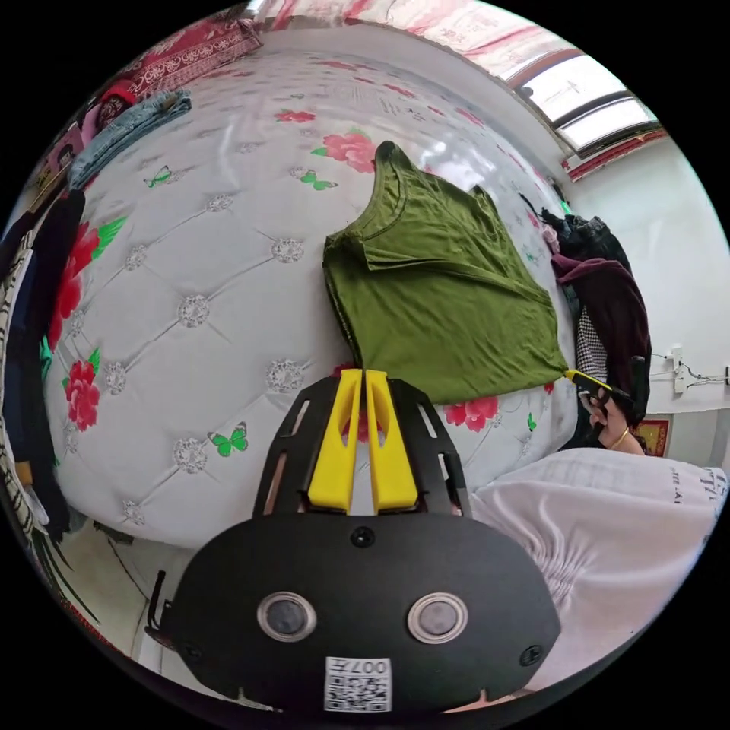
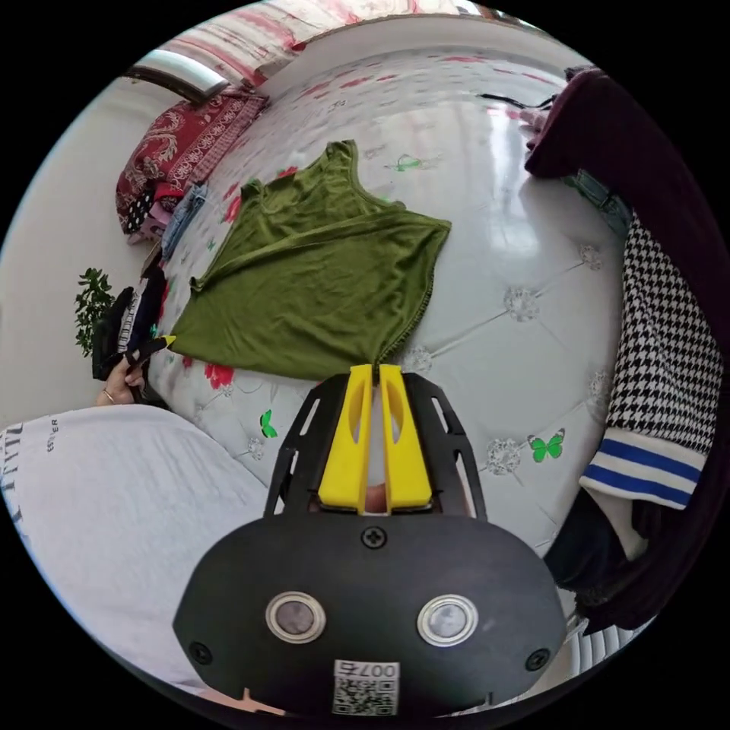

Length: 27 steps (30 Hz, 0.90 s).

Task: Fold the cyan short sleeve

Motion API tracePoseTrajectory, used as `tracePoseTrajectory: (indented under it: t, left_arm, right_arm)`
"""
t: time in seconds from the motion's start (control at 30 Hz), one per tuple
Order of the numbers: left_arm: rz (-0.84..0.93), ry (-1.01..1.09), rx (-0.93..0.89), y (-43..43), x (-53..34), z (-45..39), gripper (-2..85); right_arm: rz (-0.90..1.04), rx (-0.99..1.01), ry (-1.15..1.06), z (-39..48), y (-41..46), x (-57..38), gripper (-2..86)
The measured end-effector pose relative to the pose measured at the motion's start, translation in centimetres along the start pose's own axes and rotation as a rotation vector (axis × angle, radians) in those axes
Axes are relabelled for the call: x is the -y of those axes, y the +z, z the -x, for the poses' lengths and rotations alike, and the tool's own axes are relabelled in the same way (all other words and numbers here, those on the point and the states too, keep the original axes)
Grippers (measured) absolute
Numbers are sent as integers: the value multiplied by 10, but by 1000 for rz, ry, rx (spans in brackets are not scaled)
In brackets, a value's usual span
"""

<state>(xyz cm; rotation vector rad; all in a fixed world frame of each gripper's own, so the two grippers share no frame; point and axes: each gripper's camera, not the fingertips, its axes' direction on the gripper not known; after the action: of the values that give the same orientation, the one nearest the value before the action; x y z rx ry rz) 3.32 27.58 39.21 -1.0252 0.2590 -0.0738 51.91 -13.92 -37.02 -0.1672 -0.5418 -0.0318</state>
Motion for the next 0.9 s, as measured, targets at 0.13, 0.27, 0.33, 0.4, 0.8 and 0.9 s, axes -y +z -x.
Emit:
tracePoseTrajectory:
  t: [0.13,0.27,0.33,0.4,0.8,0.9]
  left_arm:
    - [-188,117,-86,-90,-17,-30,-10]
    - [-270,201,-114,-152,-33,-51,-10]
    - [-297,217,-112,-178,-41,-53,-10]
    - [-312,205,-136,-187,-42,-47,-10]
    - [-479,212,-244,-263,70,-52,-10]
    - [-578,281,-226,-297,64,-66,-10]
  right_arm:
    - [-212,63,-94,34,-102,-8,-1]
    - [-366,131,-163,72,-198,-25,-2]
    - [-356,146,-185,85,-220,-30,-2]
    - [-325,174,-194,95,-236,-30,-2]
    - [-500,140,-283,155,-337,66,-2]
    - [-582,139,-334,171,-371,61,-3]
